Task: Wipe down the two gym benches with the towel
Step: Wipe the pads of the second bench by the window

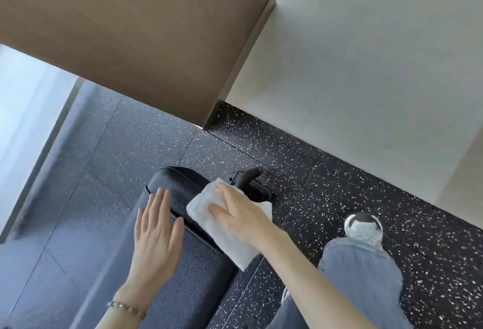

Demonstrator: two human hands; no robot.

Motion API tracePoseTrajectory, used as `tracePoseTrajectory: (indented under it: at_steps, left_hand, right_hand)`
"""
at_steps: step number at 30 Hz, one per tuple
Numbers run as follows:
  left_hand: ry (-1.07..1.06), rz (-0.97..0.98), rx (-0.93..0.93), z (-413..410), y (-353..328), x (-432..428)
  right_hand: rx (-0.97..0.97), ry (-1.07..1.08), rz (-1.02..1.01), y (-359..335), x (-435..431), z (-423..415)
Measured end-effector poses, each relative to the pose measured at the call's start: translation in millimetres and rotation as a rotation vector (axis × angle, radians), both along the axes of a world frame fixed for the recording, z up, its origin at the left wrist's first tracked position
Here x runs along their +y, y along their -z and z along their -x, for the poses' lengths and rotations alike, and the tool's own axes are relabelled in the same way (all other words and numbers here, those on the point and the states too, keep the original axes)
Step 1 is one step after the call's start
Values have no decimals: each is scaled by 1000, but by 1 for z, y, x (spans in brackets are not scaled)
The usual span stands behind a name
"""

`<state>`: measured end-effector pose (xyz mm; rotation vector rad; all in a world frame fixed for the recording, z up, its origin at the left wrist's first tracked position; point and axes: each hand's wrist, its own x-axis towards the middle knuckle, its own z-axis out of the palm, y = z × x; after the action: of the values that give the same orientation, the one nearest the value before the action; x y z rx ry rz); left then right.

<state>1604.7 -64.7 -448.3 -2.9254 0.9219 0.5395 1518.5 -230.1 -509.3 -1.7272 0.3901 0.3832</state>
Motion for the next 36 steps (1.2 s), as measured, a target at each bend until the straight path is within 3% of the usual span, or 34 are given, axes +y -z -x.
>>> tracePoseTrajectory:
  at_steps: [7, 12, 17, 24, 32, 36]
  left_hand:
    - [-85, -122, 73, -5, -5, -1]
    - [-175, -141, 101, 3, -12, -12]
    - [-295, -133, 76, 4, -12, -17]
    - [-407, -130, 60, 6, -15, -16]
    - [-482, -99, 57, -12, -9, 5]
    - [-453, -71, 79, -26, -11, 21]
  right_hand:
    - [-7, -133, -39, 10, -7, 4]
    - [157, -299, -22, 8, -8, -2]
    - [119, -288, 3, 17, 2, -59]
    - [135, -322, 46, -3, -12, 6]
    - [98, -363, 101, 14, -2, -105]
    - [32, -319, 181, 5, 0, -82]
